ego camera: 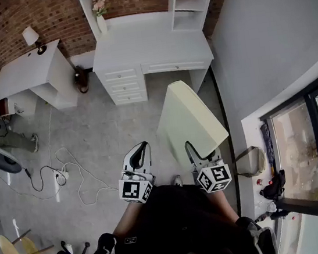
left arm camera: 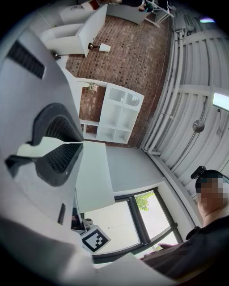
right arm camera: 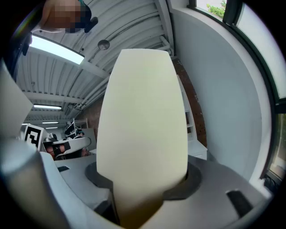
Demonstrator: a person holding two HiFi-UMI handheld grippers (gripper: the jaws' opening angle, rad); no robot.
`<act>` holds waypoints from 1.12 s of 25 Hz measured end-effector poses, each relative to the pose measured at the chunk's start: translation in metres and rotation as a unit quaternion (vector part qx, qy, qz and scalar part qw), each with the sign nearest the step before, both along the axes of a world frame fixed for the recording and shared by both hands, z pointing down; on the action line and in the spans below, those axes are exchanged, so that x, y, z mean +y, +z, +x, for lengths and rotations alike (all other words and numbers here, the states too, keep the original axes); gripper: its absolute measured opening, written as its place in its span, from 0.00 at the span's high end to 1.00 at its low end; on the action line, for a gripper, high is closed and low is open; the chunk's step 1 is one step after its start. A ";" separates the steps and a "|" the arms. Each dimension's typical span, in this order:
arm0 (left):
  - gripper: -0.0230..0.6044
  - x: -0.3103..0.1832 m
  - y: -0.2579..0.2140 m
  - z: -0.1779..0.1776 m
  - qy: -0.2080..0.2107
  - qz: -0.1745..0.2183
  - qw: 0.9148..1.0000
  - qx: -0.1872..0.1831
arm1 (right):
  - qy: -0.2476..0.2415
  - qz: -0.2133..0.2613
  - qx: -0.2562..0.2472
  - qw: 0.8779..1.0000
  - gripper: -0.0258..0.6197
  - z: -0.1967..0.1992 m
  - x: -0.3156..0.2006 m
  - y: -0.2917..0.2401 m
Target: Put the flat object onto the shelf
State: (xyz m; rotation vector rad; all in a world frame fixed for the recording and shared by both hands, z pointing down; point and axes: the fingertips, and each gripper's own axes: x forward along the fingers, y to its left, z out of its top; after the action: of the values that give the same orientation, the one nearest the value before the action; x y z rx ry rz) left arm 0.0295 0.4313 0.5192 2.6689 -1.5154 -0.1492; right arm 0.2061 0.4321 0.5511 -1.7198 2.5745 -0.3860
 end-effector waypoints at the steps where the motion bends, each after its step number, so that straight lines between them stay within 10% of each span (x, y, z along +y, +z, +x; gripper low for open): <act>1: 0.94 0.000 -0.001 0.001 0.002 0.002 1.000 0.001 | -0.001 0.000 0.000 1.000 0.52 0.000 0.000 0.000; 28: 0.94 -0.046 0.011 -0.064 0.018 -0.012 0.999 0.028 | 0.002 -0.016 -0.006 1.000 0.52 -0.068 -0.042 0.003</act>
State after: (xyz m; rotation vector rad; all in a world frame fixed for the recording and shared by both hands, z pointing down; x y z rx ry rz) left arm -0.0344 0.3854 0.5306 2.6481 -1.4442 -0.1995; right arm 0.1377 0.3897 0.5544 -1.7271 2.5707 -0.4393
